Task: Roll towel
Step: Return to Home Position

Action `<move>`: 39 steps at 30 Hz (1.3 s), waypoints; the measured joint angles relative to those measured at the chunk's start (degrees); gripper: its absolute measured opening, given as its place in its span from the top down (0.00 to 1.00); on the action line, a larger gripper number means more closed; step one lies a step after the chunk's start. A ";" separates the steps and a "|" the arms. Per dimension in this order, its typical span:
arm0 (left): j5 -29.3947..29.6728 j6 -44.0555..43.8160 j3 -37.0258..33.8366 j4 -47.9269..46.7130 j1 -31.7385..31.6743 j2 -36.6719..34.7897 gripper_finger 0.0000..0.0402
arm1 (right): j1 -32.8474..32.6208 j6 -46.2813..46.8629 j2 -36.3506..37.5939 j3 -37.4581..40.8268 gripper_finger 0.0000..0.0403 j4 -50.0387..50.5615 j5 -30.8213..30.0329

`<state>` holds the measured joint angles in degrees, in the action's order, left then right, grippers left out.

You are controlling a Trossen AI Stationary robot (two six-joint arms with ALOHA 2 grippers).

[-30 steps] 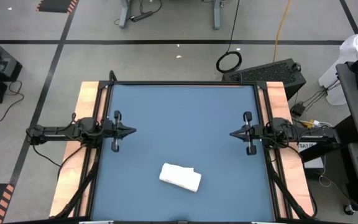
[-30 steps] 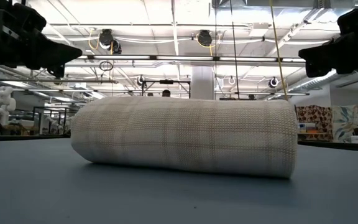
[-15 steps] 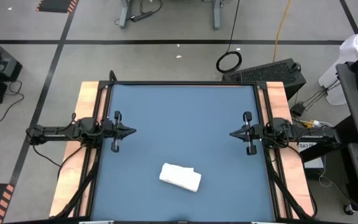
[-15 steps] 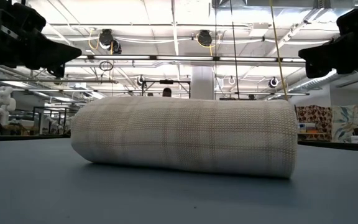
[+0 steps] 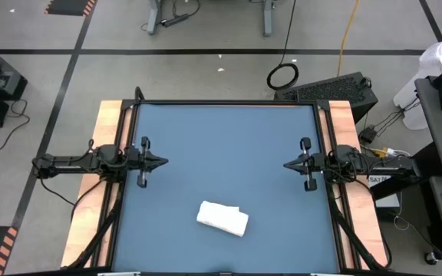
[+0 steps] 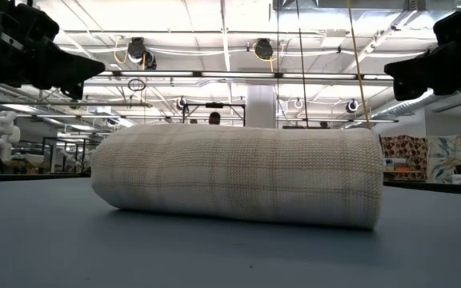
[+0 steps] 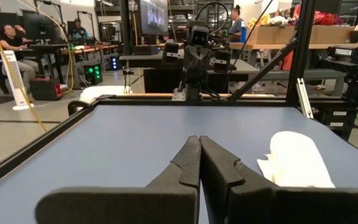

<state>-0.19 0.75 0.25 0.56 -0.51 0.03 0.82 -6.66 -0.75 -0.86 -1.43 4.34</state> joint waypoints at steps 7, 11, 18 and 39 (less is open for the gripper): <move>0.26 0.07 0.00 0.00 0.00 0.00 0.98 | 0.00 0.00 0.00 0.00 1.00 0.00 -0.02; 0.28 -0.20 0.00 0.19 0.00 0.00 0.98 | 0.00 0.00 0.00 0.00 1.00 0.00 -0.02; 0.49 -0.28 0.00 0.52 0.00 0.00 0.98 | 0.00 0.00 0.00 0.00 1.00 0.00 -0.02; 0.74 -0.36 0.00 0.81 0.00 0.00 0.98 | 0.00 0.00 0.00 0.00 0.99 0.00 -0.02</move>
<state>0.56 0.40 0.25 1.37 -0.51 0.03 0.82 -6.66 -0.75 -0.86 -1.43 4.32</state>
